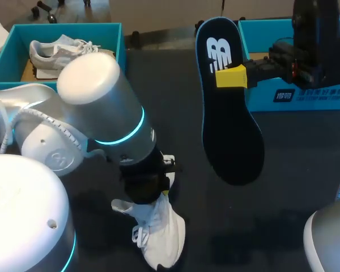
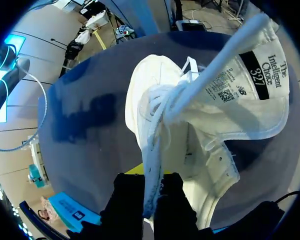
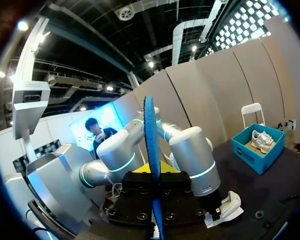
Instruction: Take the shoe out of the shoebox, open the shoe tongue, remove and reinsert the insole, then place the shoe into the shoebox
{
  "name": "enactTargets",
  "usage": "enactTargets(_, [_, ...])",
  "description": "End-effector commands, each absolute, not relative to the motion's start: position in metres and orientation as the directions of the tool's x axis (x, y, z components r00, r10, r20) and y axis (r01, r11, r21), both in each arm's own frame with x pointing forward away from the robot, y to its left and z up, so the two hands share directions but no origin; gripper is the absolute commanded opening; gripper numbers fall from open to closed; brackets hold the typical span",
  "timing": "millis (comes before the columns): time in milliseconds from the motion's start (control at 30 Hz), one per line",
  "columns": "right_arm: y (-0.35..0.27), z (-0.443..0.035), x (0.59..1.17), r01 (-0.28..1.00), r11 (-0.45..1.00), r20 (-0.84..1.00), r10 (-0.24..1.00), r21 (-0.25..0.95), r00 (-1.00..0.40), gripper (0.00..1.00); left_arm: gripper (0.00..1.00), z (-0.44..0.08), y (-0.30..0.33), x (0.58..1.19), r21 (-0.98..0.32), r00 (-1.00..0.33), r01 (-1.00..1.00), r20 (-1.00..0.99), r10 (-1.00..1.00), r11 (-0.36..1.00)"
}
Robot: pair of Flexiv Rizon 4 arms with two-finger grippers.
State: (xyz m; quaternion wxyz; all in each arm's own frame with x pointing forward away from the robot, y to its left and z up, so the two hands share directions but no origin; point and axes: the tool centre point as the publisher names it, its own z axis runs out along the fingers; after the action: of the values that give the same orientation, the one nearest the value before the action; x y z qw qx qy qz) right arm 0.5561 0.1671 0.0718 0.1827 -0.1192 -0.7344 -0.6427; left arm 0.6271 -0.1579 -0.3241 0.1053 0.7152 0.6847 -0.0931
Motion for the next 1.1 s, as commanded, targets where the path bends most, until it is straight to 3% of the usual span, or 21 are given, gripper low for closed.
enactTargets(33, [0.172,0.072,0.56,0.411,0.15,0.423,-0.063,0.899,-0.904,0.0,0.0,-0.334,-0.173,0.629,0.007,0.054,0.998,-0.264,0.963,-0.054])
enactTargets(400, [0.172,0.072,0.56,0.411,0.15,0.423,-0.063,0.899,-0.904,0.0,0.0,-0.349,-0.188,0.63,0.062,0.084,0.996,-0.255,0.963,-0.07])
enactTargets(1100, [0.172,0.072,0.56,0.411,0.15,0.423,-0.063,0.899,-0.904,0.0,0.0,-0.381,-0.214,0.649,0.026,0.117,0.993,-0.213,0.97,-0.114])
